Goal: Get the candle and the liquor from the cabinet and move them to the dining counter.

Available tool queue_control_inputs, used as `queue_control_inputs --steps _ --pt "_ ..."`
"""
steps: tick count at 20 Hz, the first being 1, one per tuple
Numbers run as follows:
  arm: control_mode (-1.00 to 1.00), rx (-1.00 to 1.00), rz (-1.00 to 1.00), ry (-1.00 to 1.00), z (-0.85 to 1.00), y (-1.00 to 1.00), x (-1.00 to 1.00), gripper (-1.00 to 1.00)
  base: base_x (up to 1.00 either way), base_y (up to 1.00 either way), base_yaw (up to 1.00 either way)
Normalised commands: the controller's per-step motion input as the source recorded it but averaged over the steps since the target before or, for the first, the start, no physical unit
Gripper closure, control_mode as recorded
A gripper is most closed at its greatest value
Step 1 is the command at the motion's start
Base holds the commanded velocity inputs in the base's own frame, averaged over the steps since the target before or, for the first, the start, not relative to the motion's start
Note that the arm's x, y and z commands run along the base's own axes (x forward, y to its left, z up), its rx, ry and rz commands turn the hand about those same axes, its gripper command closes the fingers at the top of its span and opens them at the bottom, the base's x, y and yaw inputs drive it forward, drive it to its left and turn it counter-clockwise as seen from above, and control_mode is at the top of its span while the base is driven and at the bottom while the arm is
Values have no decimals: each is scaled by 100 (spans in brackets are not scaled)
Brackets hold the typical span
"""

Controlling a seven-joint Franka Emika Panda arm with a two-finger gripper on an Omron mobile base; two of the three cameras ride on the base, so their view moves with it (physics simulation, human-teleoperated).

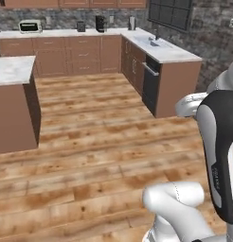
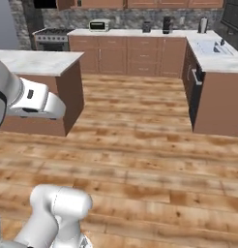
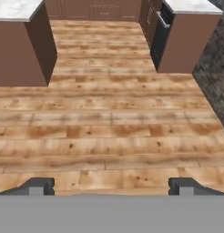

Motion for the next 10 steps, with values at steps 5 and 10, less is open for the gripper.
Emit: queue_control_inputs --steps 5,10 --pt "100 0 0 0 0 0 0 -100 100 -71 0" --pt "100 0 0 0 0 0 0 -100 100 -13 0"
